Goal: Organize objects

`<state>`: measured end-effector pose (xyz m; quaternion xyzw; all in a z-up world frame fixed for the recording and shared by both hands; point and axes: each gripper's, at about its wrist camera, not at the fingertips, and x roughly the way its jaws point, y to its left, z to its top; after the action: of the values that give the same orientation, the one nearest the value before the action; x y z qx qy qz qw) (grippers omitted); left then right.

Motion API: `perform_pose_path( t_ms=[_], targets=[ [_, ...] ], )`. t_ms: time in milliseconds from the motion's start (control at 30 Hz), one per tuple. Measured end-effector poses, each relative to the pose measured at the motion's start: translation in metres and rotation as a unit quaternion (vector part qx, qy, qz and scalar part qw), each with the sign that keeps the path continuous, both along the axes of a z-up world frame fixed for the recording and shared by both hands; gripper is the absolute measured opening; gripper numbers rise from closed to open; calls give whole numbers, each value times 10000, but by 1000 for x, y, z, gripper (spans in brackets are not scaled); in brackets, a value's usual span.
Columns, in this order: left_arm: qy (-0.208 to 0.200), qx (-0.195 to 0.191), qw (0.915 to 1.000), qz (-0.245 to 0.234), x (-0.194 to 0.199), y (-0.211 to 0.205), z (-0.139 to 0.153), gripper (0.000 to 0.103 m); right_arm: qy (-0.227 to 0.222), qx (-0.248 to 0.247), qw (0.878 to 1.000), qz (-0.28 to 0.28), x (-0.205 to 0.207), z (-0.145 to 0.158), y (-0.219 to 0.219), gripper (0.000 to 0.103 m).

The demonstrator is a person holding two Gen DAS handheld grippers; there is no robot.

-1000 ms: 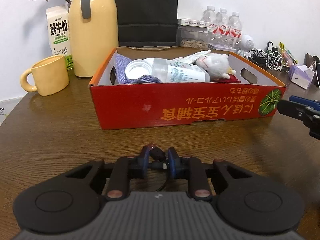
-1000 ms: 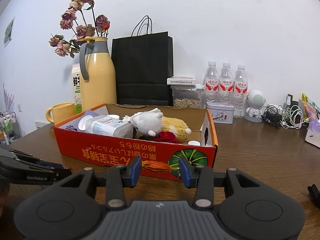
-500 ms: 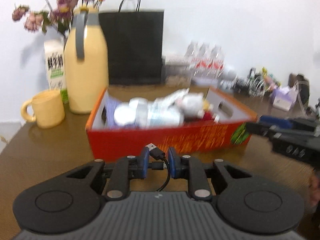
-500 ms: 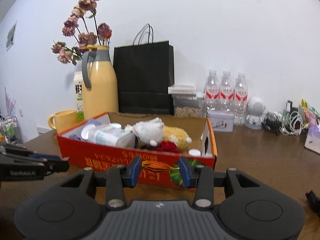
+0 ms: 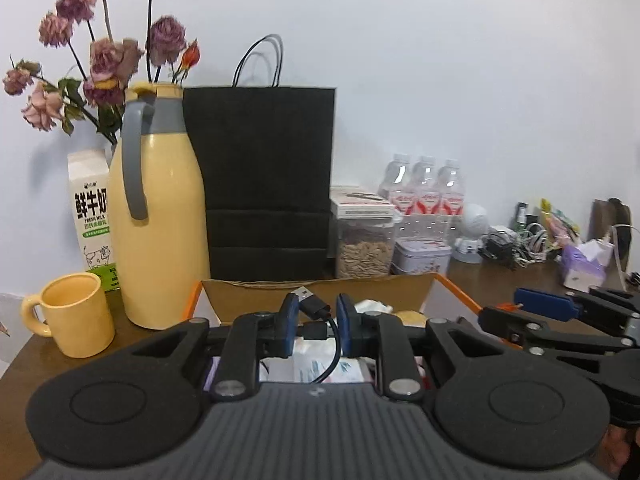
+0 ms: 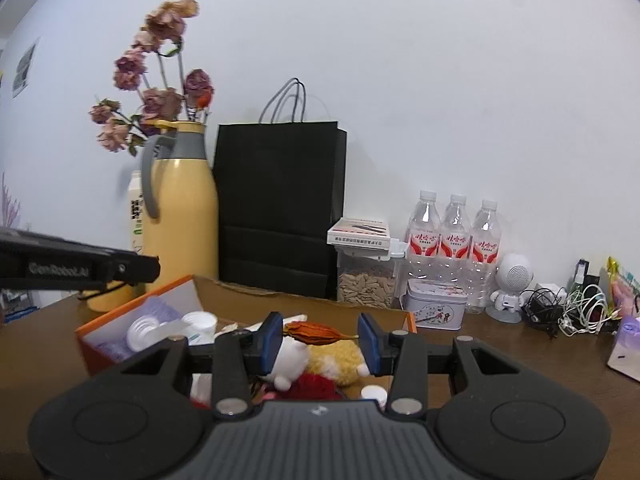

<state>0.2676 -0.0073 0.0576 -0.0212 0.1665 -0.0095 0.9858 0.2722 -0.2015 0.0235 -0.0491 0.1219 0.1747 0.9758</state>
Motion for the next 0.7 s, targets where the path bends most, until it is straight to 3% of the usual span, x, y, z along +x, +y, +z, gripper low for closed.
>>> perform_pose_path(
  t_ms=[300, 367, 400, 433, 467, 500, 567, 700],
  targets=[
    [306, -123, 9995, -30, 41, 14, -24, 22, 525, 23, 9986, 52, 41, -27, -3, 40],
    [352, -91, 9993, -53, 42, 15, -27, 28, 608, 10, 9981, 51, 45, -32, -2, 41],
    [348, -79, 9993, -69, 42, 16, -28, 43, 637, 24, 9980, 36, 46, -33, -2, 43],
    [319, -63, 9995, -63, 41, 17, -28, 67, 673, 37, 9977, 24, 46, -35, -2, 52],
    [293, -32, 9996, -22, 40, 17, -28, 80, 692, 51, 9976, 23, 47, -36, -3, 65],
    [252, -4, 9997, 8, 38, 17, -28, 99, 696, 72, 9975, 20, 46, -36, -3, 73],
    [124, -1, 9999, 73, 34, 18, -27, 103, 694, 104, 9975, 10, 45, -37, -4, 96],
    [156, -66, 9997, 192, 32, 20, -25, 103, 702, 140, 9974, -40, 43, -36, -4, 102]
  ],
)
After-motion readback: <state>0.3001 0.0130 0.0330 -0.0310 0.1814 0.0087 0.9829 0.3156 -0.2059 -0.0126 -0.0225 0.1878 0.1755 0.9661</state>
